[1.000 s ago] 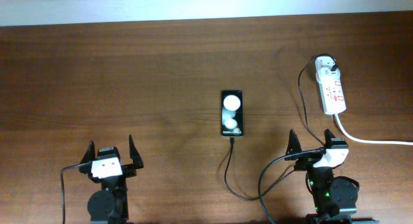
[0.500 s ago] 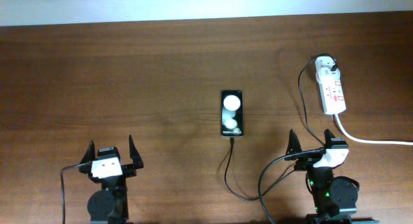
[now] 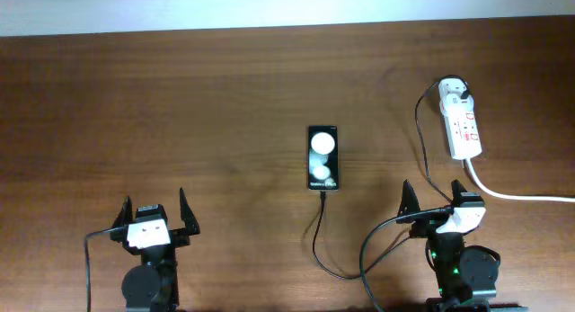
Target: Plug charger to phone and switch on socket
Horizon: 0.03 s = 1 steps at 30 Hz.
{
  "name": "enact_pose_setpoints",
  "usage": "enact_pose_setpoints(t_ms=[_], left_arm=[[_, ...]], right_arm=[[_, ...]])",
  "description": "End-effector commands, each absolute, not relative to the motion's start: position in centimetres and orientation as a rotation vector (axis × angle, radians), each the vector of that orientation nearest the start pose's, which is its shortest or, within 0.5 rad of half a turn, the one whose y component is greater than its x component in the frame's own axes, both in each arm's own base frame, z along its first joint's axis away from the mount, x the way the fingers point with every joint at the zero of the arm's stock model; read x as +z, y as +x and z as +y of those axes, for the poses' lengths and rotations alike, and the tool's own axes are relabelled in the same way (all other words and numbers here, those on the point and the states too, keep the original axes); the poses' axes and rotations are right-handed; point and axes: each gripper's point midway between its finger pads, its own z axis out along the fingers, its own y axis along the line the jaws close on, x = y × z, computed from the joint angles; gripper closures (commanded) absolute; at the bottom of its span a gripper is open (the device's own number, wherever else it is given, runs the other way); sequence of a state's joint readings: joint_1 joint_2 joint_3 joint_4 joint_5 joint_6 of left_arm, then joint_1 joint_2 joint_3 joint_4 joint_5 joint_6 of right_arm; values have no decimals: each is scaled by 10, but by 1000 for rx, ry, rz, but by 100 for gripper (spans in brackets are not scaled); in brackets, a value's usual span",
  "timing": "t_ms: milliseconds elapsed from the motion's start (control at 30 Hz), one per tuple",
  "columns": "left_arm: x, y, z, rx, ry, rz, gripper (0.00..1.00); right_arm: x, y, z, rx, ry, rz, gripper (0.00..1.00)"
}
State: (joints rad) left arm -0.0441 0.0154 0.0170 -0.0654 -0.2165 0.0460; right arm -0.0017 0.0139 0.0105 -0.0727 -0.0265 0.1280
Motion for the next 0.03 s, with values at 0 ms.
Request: enact_pose_setpoints(t_ms=[0], left_arm=[[162, 244, 27, 190, -82, 1629, 1]], right_arm=[[156, 246, 6, 123, 82, 1648, 1]])
